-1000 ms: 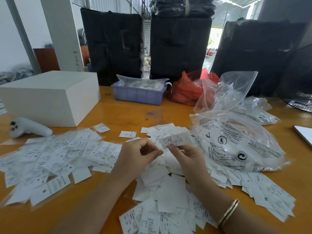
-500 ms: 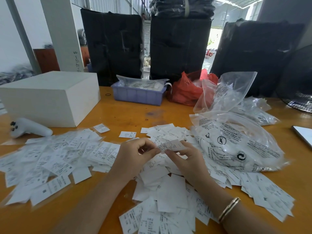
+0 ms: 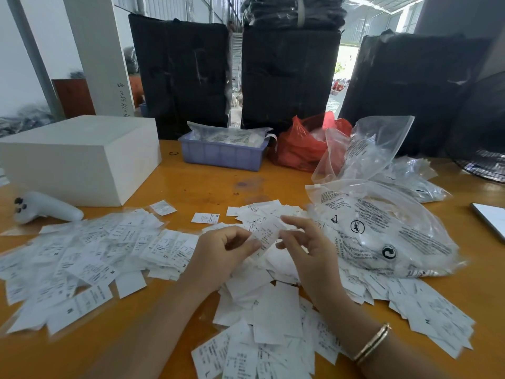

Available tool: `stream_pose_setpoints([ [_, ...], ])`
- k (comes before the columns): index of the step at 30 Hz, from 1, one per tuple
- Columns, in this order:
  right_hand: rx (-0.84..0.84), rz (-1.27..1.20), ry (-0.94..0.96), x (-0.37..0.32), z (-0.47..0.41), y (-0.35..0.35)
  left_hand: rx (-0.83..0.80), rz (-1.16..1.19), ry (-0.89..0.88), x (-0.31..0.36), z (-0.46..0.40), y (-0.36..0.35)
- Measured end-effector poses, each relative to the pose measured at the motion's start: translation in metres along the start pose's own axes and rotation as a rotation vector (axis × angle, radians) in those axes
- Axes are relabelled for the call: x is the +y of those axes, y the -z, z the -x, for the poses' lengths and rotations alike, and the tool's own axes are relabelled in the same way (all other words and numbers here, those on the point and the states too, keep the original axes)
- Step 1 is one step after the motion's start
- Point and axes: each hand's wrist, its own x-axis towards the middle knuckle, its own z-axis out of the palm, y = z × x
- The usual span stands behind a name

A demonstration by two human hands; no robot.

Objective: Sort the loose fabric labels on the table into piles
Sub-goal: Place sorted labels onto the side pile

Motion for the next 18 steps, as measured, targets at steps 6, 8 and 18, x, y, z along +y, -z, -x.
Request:
stream_pose_setpoints([
  [6, -0.106, 0.074, 0.027, -0.001, 0.004, -0.006, 0.048, 0.038, 0.037, -0.001, 0.0, 0.0],
  [8, -0.141, 0.154, 0.064, -0.002, 0.004, -0.006, 0.065, 0.045, 0.053, -0.001, -0.001, 0.001],
  [18, -0.066, 0.399, 0.317, -0.008, -0.01, 0.008, 0.211, 0.025, 0.146, -0.006, -0.005, 0.016],
])
